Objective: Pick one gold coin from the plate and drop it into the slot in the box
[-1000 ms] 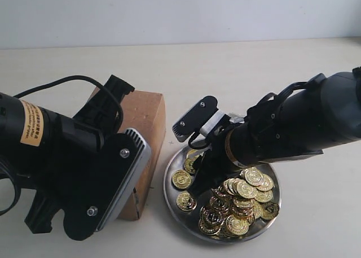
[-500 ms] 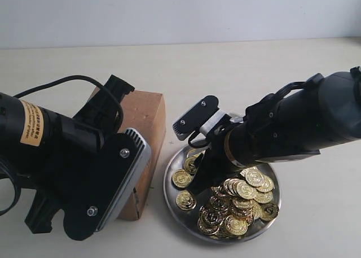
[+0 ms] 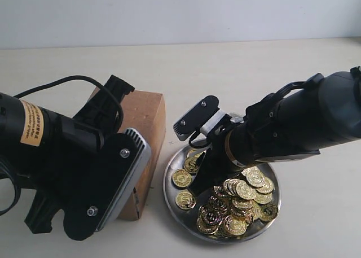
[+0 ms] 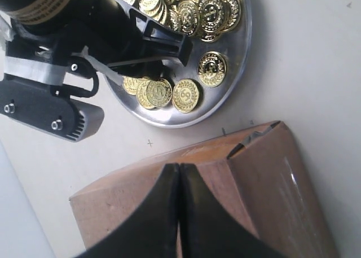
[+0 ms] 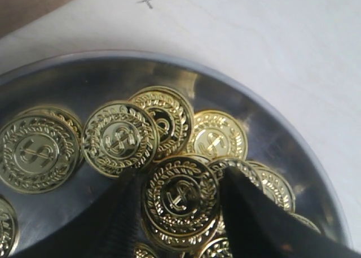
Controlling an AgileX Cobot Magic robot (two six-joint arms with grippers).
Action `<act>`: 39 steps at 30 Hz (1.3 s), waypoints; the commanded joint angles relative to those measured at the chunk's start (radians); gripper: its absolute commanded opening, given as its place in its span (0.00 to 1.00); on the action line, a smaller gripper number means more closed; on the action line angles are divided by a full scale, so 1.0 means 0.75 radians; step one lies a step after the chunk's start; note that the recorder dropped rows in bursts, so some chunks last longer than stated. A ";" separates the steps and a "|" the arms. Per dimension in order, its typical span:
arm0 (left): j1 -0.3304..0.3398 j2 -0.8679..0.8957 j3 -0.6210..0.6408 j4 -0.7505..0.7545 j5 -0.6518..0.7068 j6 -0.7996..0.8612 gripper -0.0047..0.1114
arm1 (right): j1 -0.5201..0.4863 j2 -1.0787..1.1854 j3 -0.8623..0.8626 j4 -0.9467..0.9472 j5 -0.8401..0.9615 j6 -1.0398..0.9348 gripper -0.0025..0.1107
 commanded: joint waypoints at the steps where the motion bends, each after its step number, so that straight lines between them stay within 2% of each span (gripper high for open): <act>1: 0.004 -0.010 0.007 -0.018 -0.002 -0.014 0.04 | -0.002 0.015 0.005 0.010 0.000 -0.015 0.40; 8: 0.004 -0.010 0.007 -0.018 -0.002 -0.014 0.04 | -0.002 0.015 0.003 0.010 -0.009 -0.033 0.40; 13: 0.004 -0.010 0.007 -0.018 -0.002 -0.014 0.04 | -0.002 -0.006 0.003 0.010 -0.009 -0.033 0.34; 39: 0.004 -0.010 0.007 -0.017 -0.003 -0.019 0.04 | -0.002 -0.044 0.003 0.032 -0.027 -0.068 0.35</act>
